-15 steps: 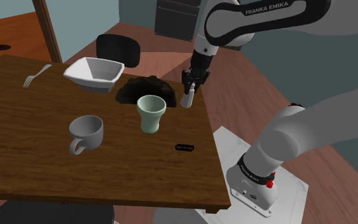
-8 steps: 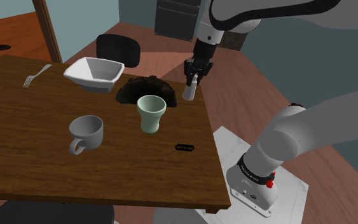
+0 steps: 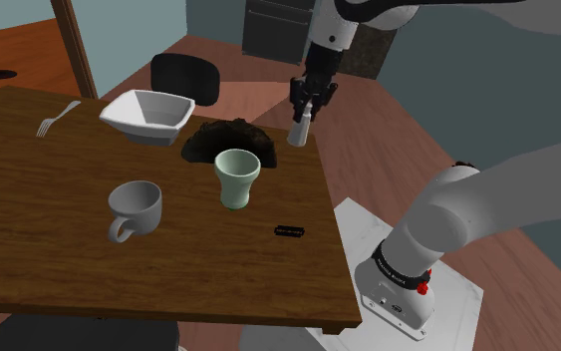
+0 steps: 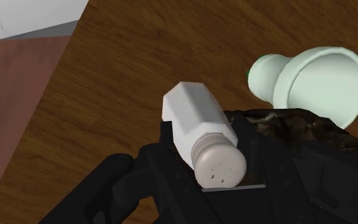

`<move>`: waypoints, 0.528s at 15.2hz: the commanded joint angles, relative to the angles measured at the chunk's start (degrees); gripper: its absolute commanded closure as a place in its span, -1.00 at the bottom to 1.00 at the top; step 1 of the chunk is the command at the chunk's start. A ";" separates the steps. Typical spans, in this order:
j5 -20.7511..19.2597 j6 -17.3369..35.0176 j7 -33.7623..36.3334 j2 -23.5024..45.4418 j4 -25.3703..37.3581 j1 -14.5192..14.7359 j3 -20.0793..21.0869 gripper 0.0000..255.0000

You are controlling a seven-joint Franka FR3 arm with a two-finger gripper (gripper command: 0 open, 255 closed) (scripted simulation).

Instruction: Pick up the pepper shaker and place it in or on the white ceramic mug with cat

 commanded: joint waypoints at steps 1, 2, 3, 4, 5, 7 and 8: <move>0.95 0.16 2.14 1.04 1.13 0.87 1.75 1.00; 1.52 0.39 3.50 1.78 1.81 1.40 2.88 1.00; 2.05 0.63 4.85 2.58 2.56 1.91 3.99 1.00; 2.54 0.87 6.20 3.44 3.38 2.39 5.10 1.00; 2.98 1.11 7.55 4.35 4.25 2.84 6.21 1.00; 3.71 1.58 10.25 6.35 6.19 3.67 8.41 1.00; 3.99 1.82 11.62 7.43 7.25 4.06 9.48 1.00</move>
